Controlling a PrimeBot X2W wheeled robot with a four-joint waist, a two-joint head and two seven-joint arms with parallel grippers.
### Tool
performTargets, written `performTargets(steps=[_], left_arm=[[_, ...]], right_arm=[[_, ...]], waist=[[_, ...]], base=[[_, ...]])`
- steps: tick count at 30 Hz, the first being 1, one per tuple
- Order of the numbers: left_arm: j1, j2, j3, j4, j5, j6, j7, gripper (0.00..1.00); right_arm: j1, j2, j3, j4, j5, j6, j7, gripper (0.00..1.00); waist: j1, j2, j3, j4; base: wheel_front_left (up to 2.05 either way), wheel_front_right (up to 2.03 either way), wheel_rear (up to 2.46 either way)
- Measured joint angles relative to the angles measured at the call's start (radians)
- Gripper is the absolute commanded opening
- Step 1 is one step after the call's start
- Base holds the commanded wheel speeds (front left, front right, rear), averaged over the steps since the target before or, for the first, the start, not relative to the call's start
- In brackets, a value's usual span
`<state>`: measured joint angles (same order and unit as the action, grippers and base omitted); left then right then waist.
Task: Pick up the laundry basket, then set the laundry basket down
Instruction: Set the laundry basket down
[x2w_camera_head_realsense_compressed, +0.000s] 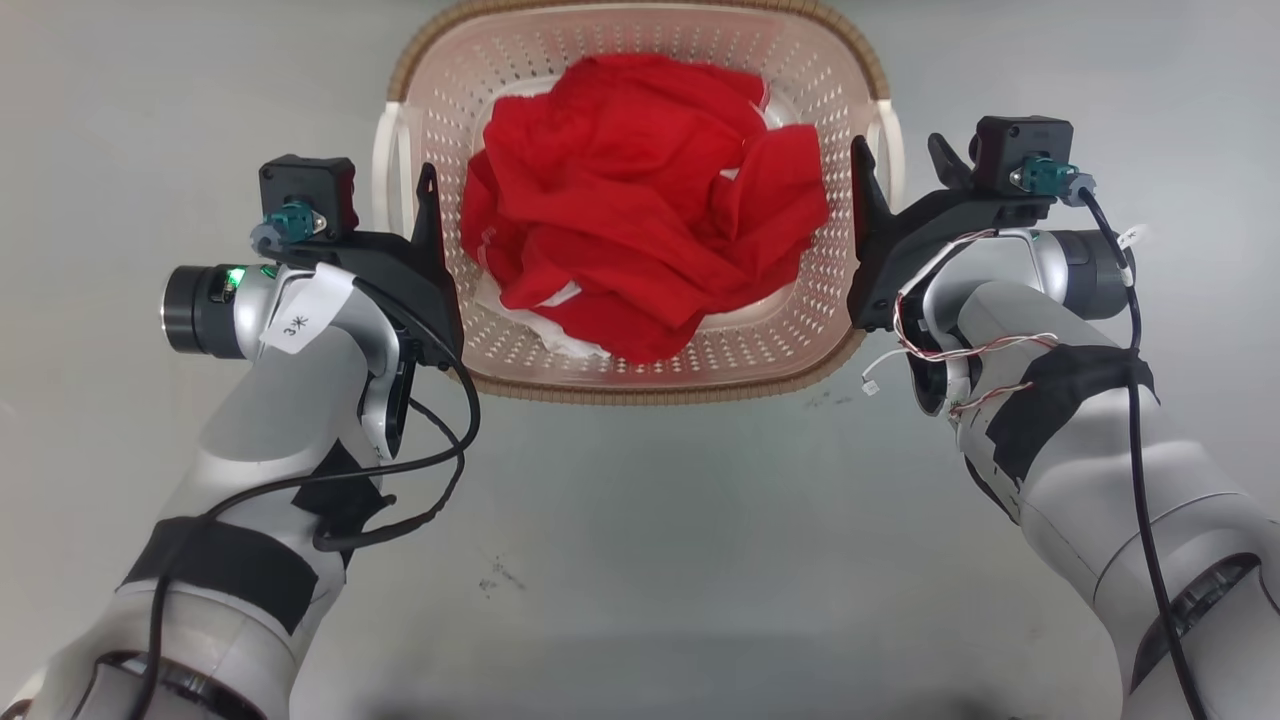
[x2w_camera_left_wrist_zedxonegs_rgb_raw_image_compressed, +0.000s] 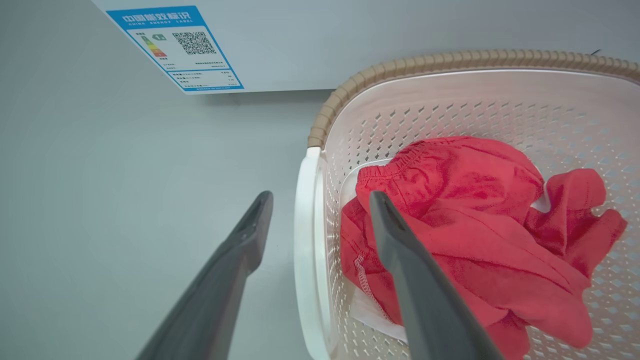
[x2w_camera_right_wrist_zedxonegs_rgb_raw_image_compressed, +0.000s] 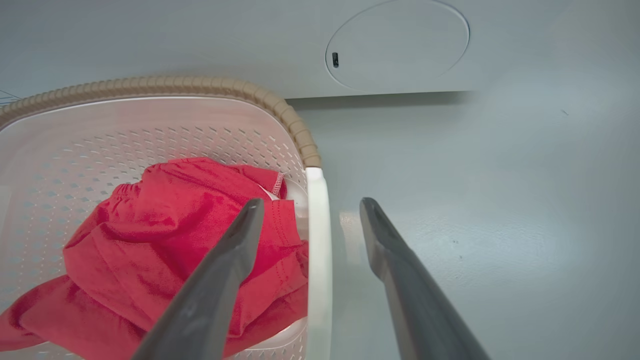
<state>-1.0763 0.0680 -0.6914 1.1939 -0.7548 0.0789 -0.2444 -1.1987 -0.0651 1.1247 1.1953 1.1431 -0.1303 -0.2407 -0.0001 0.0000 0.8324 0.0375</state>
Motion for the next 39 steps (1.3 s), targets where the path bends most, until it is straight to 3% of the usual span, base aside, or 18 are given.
performTargets(steps=[13, 39], left_arm=[[0.104, 0.002, 0.039, -0.014, -0.008, -0.018, -0.005, 1.0], [0.484, 0.066, 0.159, -0.32, 0.06, -0.007, -0.006, 1.0]], right_arm=[[0.069, 0.001, -0.021, 0.009, 0.0, 0.043, -0.009, 1.0], [0.368, 0.0, -0.187, -0.159, -0.058, 0.041, -0.009, 1.0]], waist=[[-0.0001, -0.0001, -0.164, -0.004], [-0.0001, -0.0001, -0.529, -0.021]], base=[[0.0, 0.0, 0.0], [0.0, 0.0, 0.0]])
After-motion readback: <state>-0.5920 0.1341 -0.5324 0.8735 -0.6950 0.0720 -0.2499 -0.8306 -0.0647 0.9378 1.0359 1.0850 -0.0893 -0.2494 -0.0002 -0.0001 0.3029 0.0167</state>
